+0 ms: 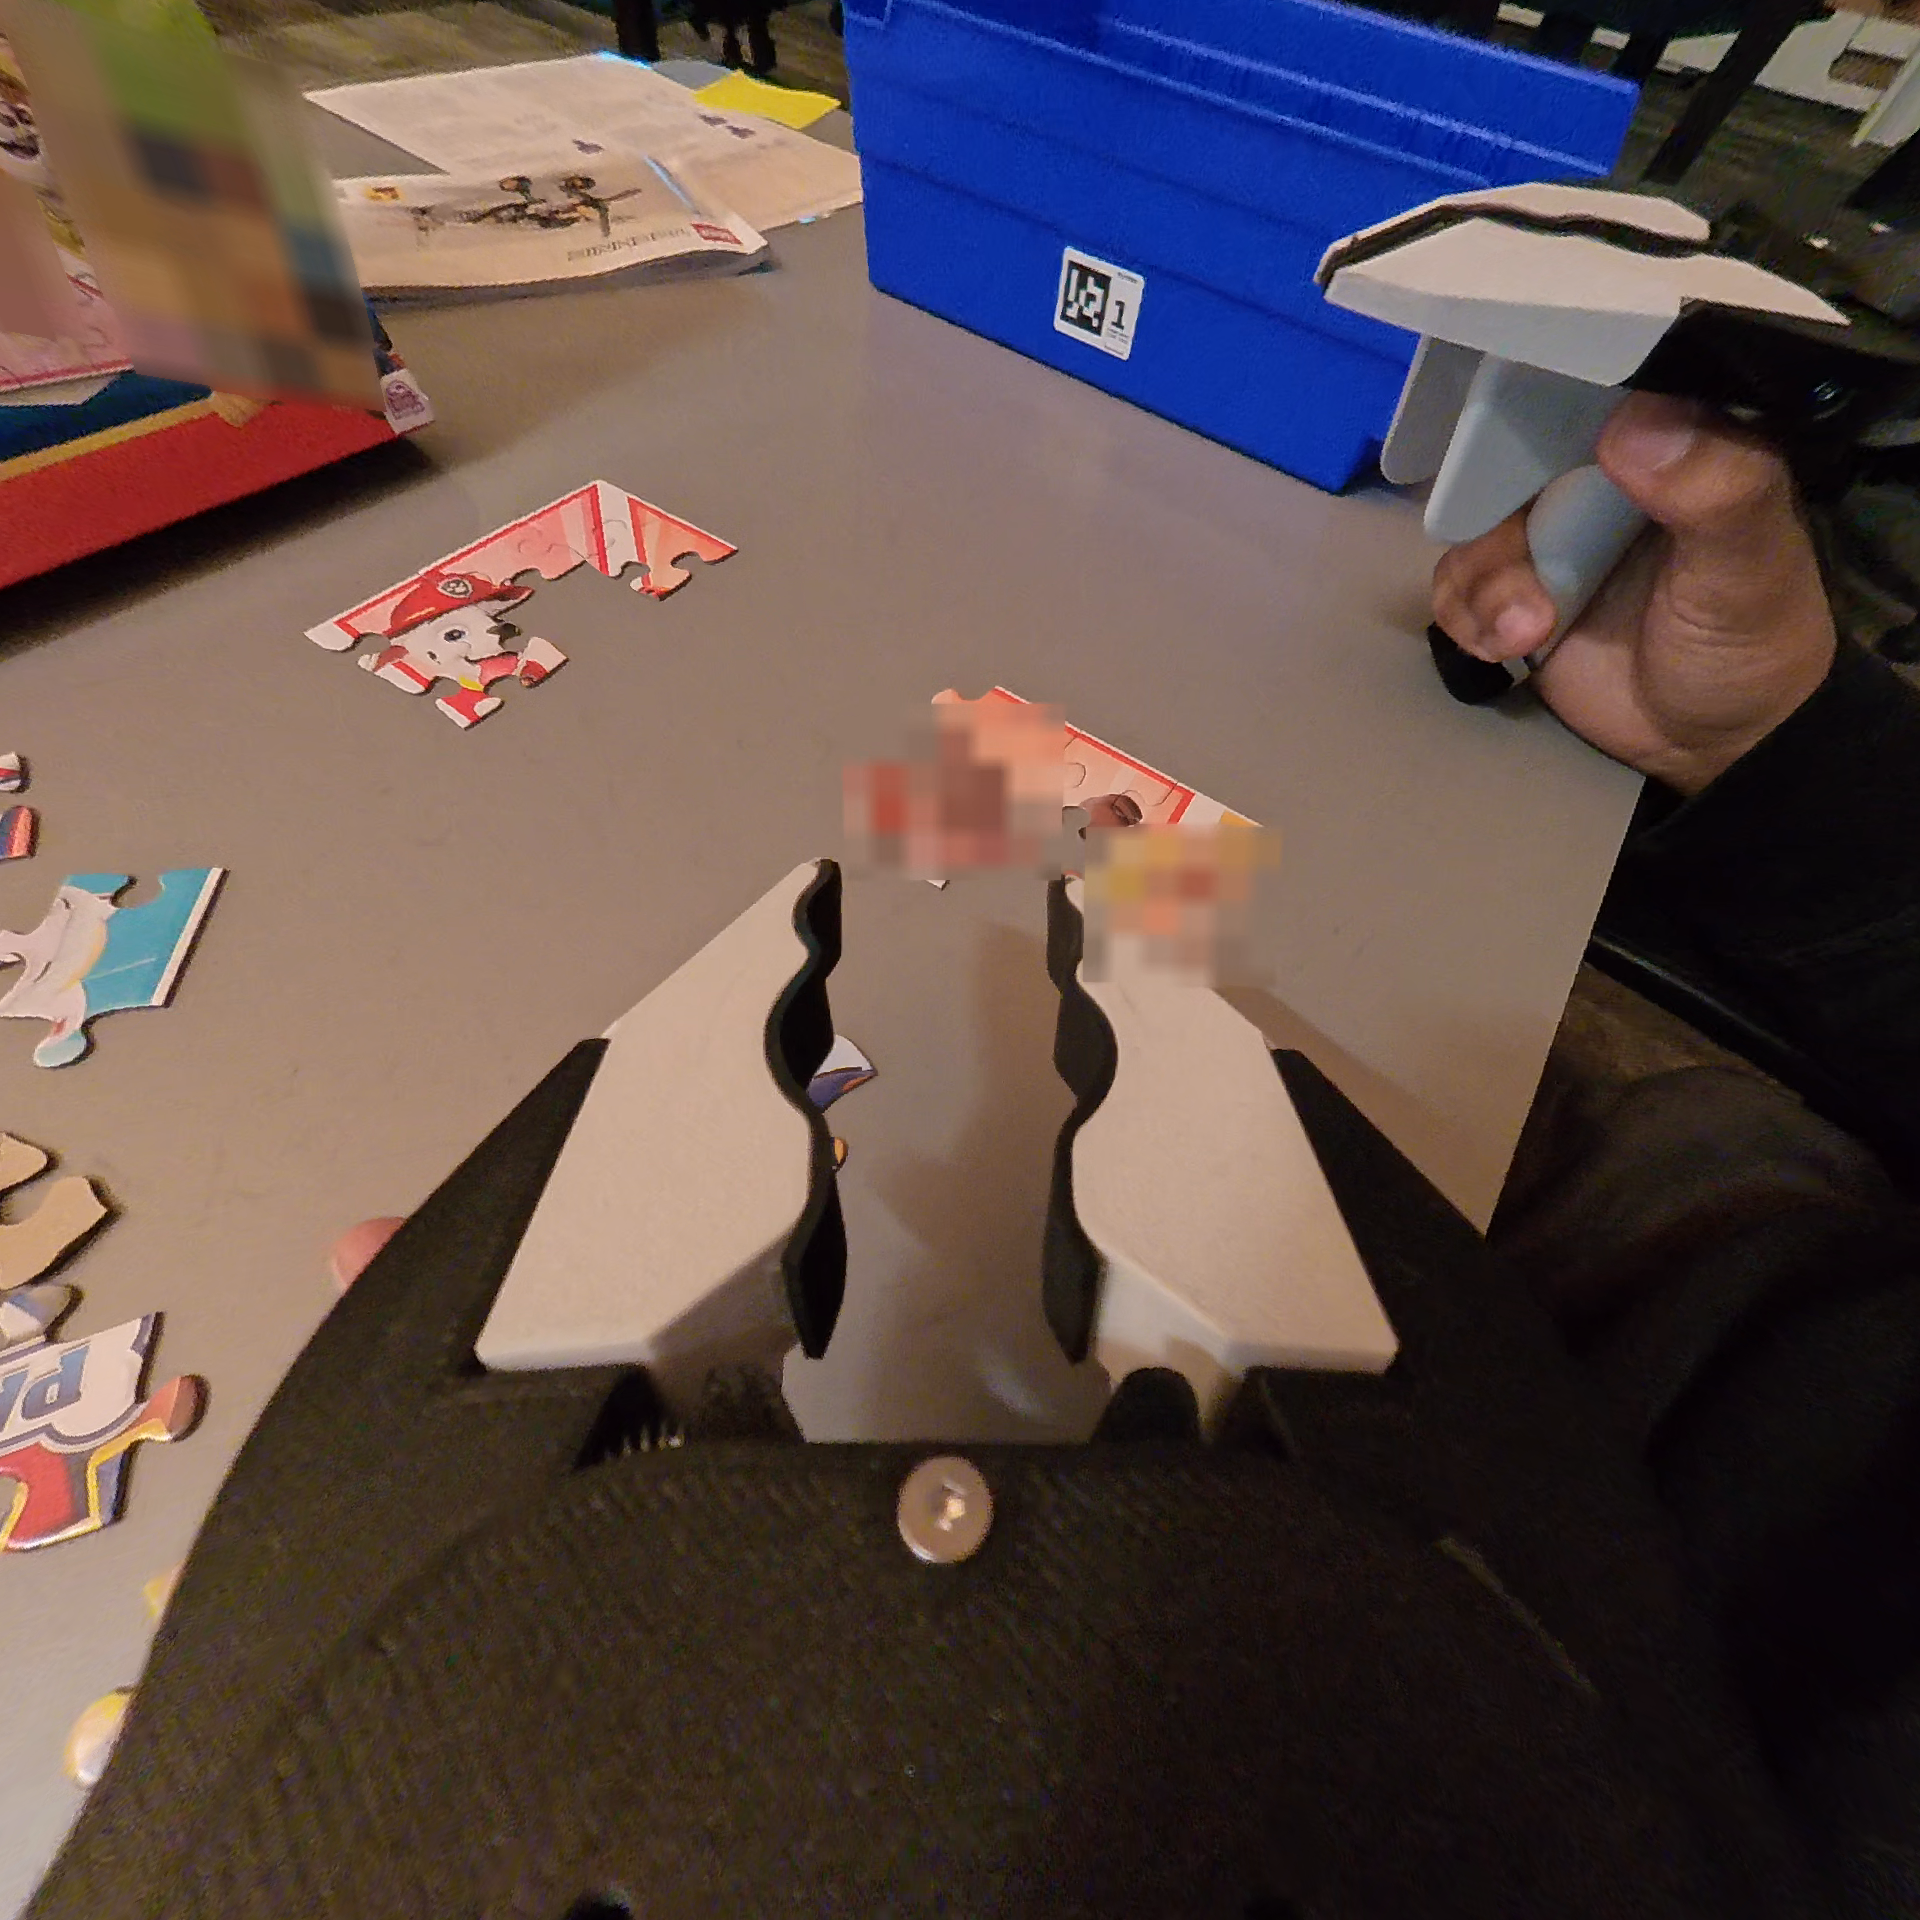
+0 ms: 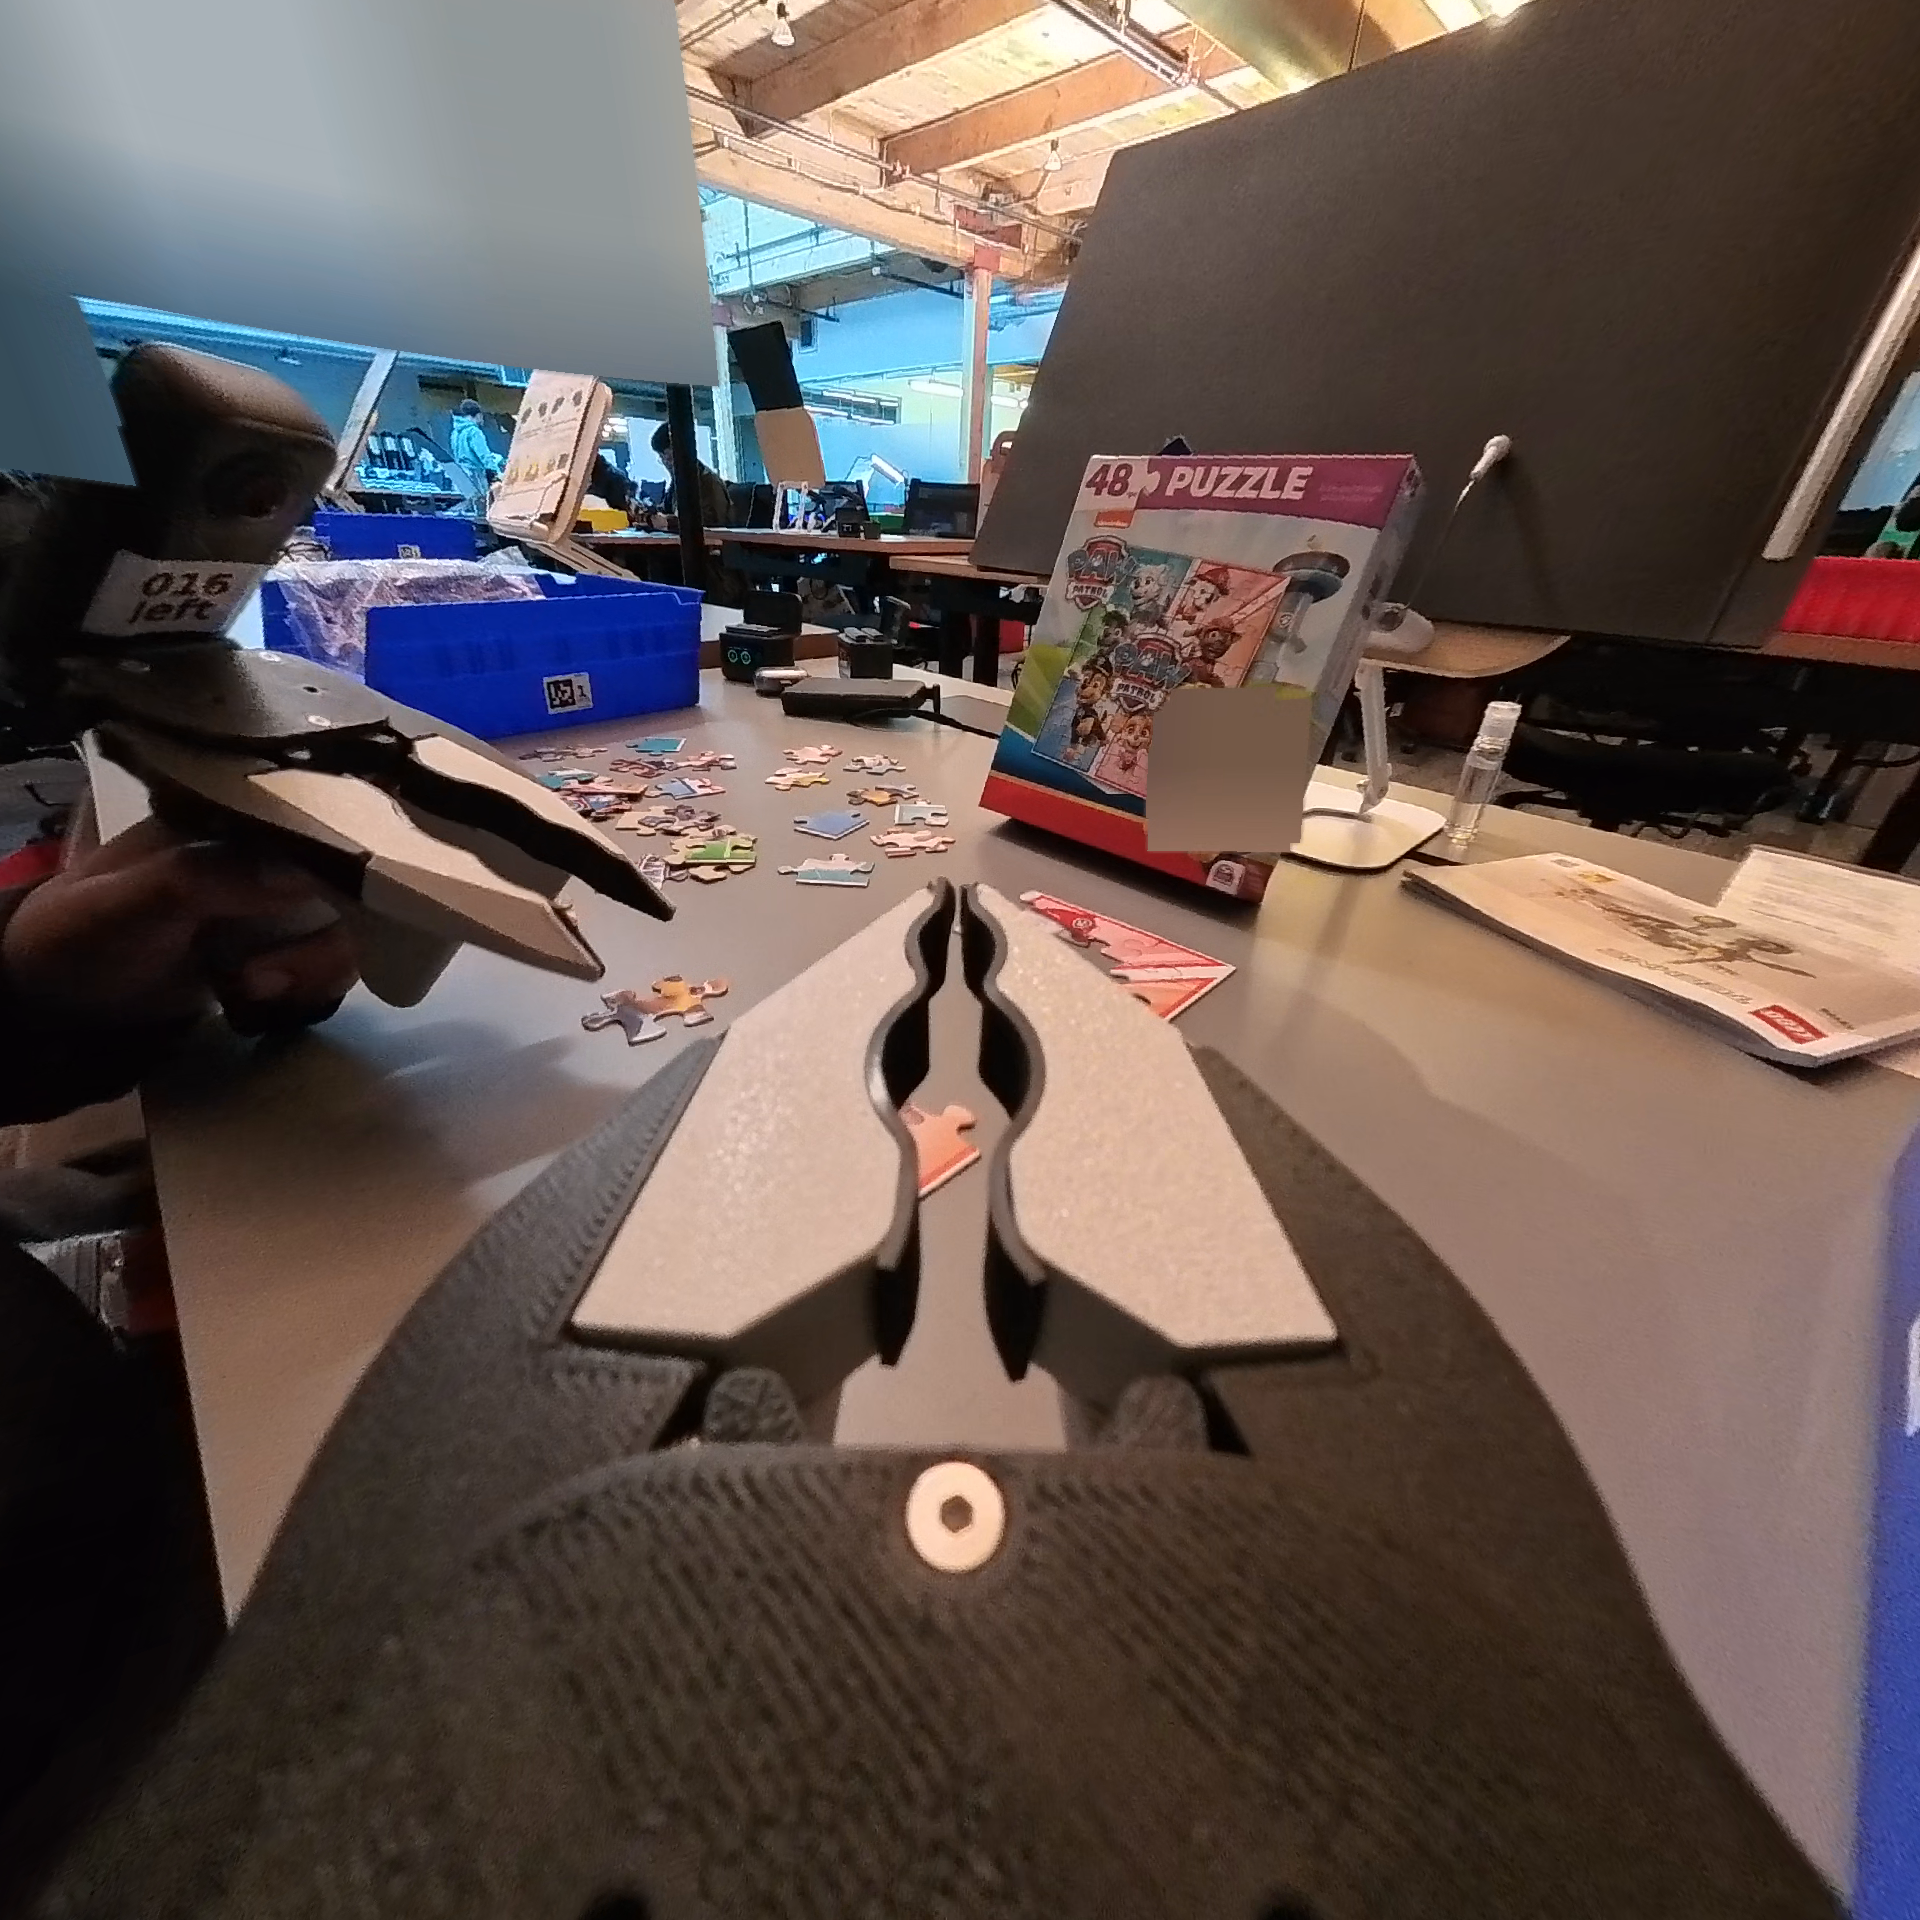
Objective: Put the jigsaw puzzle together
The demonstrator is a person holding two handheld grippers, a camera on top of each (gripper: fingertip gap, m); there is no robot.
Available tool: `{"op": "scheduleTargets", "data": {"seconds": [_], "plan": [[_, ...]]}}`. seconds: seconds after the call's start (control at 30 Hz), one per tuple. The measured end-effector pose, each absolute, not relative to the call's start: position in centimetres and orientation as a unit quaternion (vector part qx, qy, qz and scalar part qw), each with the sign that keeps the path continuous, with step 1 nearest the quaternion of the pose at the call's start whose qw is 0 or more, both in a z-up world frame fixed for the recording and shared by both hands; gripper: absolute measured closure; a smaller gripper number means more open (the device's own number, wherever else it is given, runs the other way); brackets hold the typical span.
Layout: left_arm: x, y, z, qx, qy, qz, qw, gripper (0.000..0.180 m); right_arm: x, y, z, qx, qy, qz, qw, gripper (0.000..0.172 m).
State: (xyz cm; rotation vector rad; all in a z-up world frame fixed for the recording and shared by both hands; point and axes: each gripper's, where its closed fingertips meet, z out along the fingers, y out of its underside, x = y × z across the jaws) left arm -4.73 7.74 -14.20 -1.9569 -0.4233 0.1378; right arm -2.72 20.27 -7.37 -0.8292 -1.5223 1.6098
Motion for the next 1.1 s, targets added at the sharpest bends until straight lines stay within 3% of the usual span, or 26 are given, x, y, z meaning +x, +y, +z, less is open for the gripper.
{"op": "scheduleTargets", "data": {"seconds": [0.17,0.33,0.63,0.83,1.1], "plan": [[-4.8,7.7,-14.1,-0.819,-0.184,0.043,0.542,0.143,-2.6,20.5,-7.2,-0.324,-0.588,0.633,0.386,0.172],[-4.2,5.8,-10.0,-0.753,-0.180,0.045,0.631,0.159,-2.6,20.6,-7.1,-0.327,-0.585,0.634,0.386,0.172],[-12.4,-11.7,-3.7,-0.643,-0.327,0.187,0.667,0.161,-3.0,21.9,-6.9,-0.342,-0.569,0.622,0.416,0.172],[-13.9,-16.9,-5.7,-0.597,-0.391,0.164,0.681,0.161,-3.0,24.8,-6.1,-0.378,-0.521,0.610,0.463,0.172],[-14.7,-17.8,-8.4,-0.650,-0.401,0.200,0.613,0.161,-2.9,26.4,-5.9,-0.403,-0.489,0.622,0.460,0.172]]}}
